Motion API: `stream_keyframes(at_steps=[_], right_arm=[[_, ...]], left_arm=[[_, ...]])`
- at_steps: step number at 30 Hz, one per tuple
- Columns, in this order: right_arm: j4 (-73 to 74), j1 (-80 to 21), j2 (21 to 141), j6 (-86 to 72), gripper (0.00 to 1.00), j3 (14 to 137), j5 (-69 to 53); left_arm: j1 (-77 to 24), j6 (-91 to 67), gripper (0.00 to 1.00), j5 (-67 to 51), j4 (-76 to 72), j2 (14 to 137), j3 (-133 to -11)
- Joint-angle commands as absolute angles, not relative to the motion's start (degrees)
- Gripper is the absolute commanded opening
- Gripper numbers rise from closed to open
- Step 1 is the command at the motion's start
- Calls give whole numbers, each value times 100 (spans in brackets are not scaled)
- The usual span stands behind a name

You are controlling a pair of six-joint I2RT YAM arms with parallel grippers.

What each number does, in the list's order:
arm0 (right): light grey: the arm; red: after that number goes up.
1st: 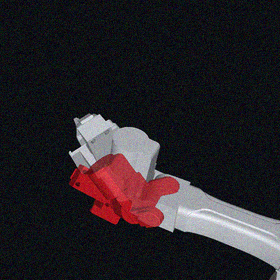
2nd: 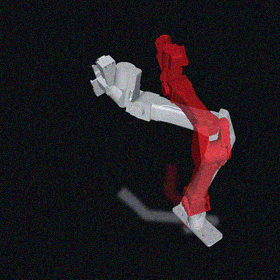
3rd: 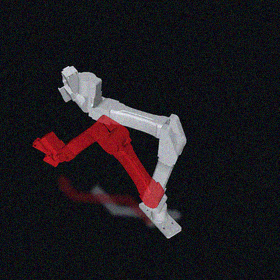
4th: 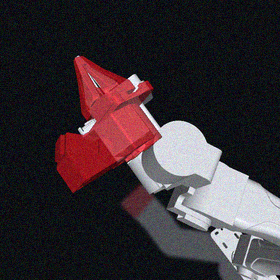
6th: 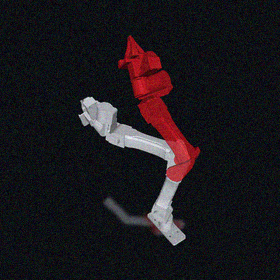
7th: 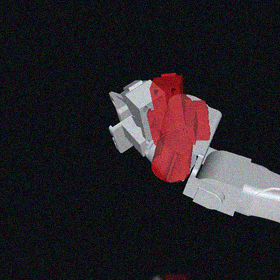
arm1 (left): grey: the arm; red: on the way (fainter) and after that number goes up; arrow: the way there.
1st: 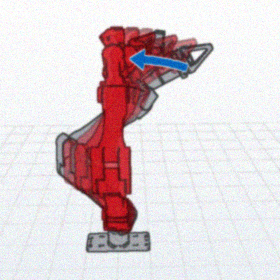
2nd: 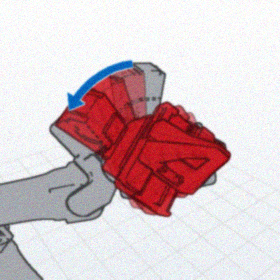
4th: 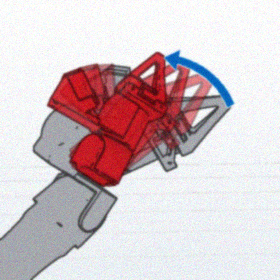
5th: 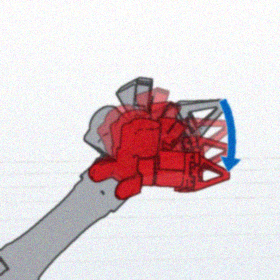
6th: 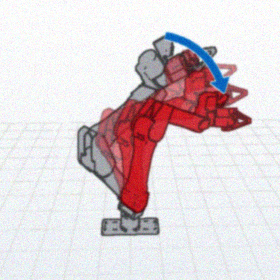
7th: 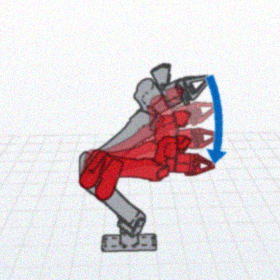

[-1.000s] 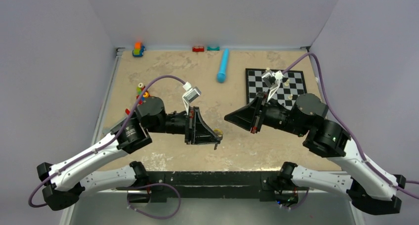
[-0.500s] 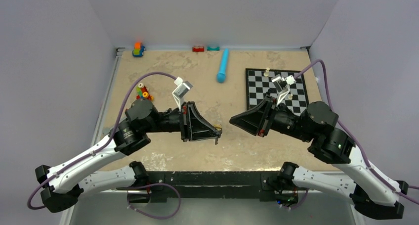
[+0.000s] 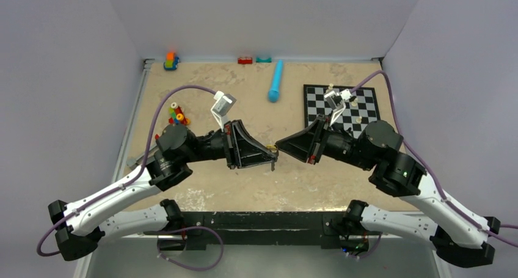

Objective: Remove the keys from the keyring

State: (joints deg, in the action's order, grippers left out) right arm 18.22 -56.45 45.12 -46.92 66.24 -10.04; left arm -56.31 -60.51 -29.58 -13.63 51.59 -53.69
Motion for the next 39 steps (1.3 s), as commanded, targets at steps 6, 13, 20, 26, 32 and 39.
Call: stream_keyframes(at_steps=[6,13,20,26,32,39], right_arm=[[1521,-5618,4287,-4671,20,6916,-775],[1347,-5621,4272,-4702,20,6951,-896],[1215,-5629,4431,-4729,21,6997,-1009],[1184,-5623,4602,-4715,21,7055,-1011],[1185,-5620,4666,-4704,21,7100,-1028],[1186,-5624,4620,-4720,22,7102,-1033]], left_arm=[[-5612,-6126,0,-2646,-1739,5020,-5292],[-5613,-6158,0,-2578,-1811,5048,-5307],[-5612,-6161,0,-2600,-1846,5120,-5374],[-5616,-6152,0,-2625,-1845,5167,-5414],[-5622,-6144,0,-2615,-1854,5161,-5422],[-5617,-6126,0,-2620,-1846,5177,-5429]])
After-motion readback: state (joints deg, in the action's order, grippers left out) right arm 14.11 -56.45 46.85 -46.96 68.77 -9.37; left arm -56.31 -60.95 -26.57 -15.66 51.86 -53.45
